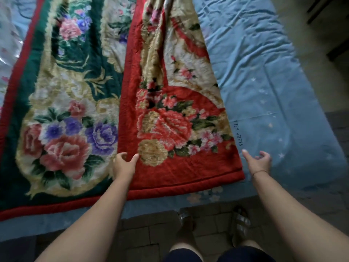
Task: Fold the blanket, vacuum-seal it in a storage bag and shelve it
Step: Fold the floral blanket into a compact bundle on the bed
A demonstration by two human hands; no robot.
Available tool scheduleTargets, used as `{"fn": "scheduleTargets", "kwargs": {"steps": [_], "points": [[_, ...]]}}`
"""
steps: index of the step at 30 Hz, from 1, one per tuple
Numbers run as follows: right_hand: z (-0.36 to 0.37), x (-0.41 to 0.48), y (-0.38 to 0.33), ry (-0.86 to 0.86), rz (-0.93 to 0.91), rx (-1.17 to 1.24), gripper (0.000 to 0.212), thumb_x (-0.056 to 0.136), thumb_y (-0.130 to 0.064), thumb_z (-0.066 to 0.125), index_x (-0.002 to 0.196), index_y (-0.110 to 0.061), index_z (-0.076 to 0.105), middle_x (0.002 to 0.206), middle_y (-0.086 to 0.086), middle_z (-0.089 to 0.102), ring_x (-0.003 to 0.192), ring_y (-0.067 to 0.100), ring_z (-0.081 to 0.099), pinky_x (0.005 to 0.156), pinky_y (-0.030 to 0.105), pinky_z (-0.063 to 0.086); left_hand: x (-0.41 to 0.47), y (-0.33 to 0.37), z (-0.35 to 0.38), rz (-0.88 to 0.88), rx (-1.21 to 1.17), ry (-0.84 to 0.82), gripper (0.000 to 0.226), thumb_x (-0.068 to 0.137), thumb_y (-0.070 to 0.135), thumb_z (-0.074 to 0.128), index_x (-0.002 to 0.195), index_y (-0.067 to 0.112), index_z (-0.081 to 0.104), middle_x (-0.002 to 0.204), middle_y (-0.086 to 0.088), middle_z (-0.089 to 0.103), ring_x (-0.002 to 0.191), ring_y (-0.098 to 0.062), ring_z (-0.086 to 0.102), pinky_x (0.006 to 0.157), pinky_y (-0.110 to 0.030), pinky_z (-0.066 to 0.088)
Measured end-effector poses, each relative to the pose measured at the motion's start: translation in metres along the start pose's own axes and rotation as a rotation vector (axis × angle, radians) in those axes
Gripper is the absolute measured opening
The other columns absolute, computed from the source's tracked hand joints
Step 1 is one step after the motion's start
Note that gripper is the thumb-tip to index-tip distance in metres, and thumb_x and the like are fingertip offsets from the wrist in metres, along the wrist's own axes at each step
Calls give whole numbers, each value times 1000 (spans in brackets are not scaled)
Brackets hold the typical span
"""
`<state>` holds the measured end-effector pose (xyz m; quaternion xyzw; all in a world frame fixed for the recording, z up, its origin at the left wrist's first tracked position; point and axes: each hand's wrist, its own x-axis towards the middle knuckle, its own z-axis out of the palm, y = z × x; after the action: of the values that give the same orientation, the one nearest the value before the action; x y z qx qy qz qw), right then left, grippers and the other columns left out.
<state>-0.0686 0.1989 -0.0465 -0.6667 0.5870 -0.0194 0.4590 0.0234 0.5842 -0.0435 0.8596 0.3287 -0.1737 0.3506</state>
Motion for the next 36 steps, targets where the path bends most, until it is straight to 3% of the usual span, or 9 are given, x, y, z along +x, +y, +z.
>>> {"fn": "scheduleTargets", "kwargs": {"steps": [4,10,14,18,24,30,36], "points": [[-50,9,-44,-43,-186,183,66,81,-19,78,134,-1,41,113,9,46,99,19,49,86,24,39,-56,115,40,285,-122,-152,49,84,34,73,123,10,56,114,-9,61,107,-26,59,95,-36,47],[-178,47,-58,20,-288,421,64,82,-16,76,134,-2,41,113,8,47,102,16,49,88,23,40,-199,242,124,605,-230,-412,54,83,31,74,129,12,52,122,-7,59,111,-21,57,95,-42,52],[-294,84,-44,76,-316,530,65,82,-16,76,135,-3,41,115,8,47,102,17,50,92,28,43,-317,281,199,802,-201,-505,53,84,20,73,130,7,51,121,-7,56,109,-19,54,93,-31,46],[-424,120,-24,176,-374,543,66,82,-21,76,136,-6,41,117,7,50,103,17,51,91,28,45,-435,297,281,893,-157,-646,52,83,24,74,129,14,52,118,-1,57,111,-19,55,95,-33,46],[-573,167,4,292,-397,550,68,83,-30,74,139,-13,39,123,2,48,113,15,49,91,27,42,-580,324,369,1046,-13,-838,57,84,30,72,134,16,49,128,0,56,114,-12,52,92,-23,40],[-650,238,9,337,-378,571,71,82,-29,75,140,-15,37,121,1,47,115,16,48,98,30,43,-645,393,441,1194,78,-891,59,82,33,73,134,23,48,129,3,56,117,-11,51,93,-24,41],[-706,341,-34,307,-418,513,68,85,-27,72,142,-14,36,127,6,49,123,22,49,102,33,42,-674,482,526,1202,29,-912,58,82,35,73,134,26,48,127,9,55,118,-9,50,97,-26,41]]}}
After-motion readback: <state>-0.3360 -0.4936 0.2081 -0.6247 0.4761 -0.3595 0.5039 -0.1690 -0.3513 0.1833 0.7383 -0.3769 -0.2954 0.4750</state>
